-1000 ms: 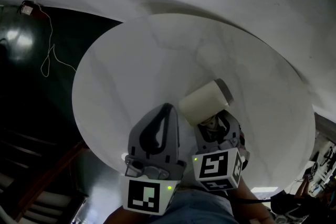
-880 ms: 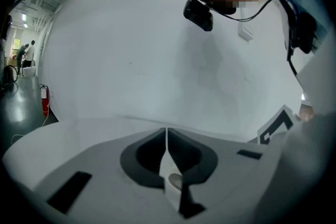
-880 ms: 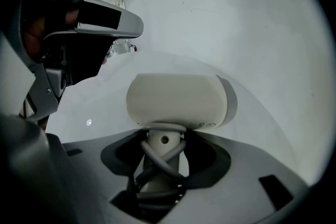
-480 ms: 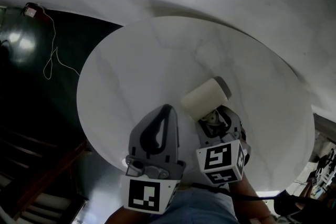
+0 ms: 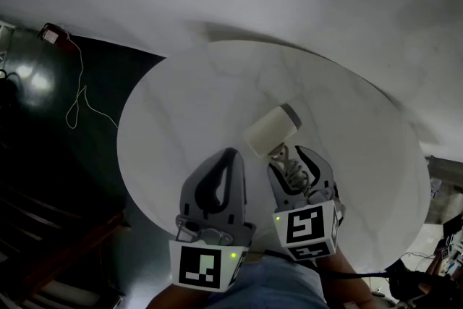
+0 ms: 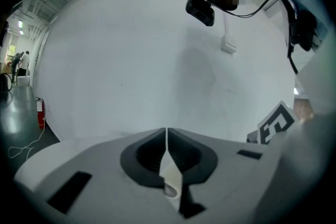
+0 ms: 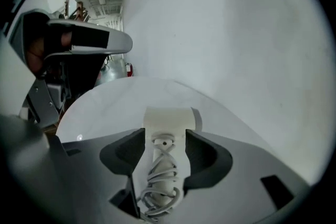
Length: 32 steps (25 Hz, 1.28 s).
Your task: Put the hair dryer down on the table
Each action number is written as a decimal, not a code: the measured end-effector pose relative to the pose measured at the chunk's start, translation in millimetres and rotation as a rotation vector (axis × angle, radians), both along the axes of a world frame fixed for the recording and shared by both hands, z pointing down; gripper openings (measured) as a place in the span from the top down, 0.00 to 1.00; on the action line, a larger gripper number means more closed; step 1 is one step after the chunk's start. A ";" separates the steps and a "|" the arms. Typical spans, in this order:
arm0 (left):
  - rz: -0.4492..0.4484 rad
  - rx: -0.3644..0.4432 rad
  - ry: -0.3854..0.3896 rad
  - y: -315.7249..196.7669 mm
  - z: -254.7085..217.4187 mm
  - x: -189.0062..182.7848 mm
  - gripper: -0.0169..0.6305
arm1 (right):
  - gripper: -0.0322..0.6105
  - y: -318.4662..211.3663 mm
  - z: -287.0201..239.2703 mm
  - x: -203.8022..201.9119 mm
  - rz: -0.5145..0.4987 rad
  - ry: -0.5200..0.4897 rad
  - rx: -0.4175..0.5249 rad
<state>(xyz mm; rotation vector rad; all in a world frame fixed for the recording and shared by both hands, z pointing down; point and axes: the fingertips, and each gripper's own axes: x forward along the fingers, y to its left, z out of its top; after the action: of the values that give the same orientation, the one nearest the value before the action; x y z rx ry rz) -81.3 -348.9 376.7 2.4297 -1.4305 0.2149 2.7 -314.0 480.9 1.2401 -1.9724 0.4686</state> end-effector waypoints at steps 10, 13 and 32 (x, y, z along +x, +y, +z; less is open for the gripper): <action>0.086 0.127 0.040 42.7 -65.8 26.3 0.95 | 0.77 24.9 -113.6 3.4 0.103 -0.295 0.303; 0.106 0.187 0.015 51.3 -82.9 28.4 0.95 | 0.89 28.0 -146.4 11.0 0.145 -0.382 0.394; 0.184 0.305 -0.018 87.2 -137.7 56.9 0.95 | 0.93 57.1 -232.8 23.2 0.146 -0.431 0.674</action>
<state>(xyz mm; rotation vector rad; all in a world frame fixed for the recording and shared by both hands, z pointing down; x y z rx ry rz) -24.4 -261.7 239.0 2.8157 -1.3291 0.0618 25.8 -256.9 248.1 1.8211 -2.5325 0.1358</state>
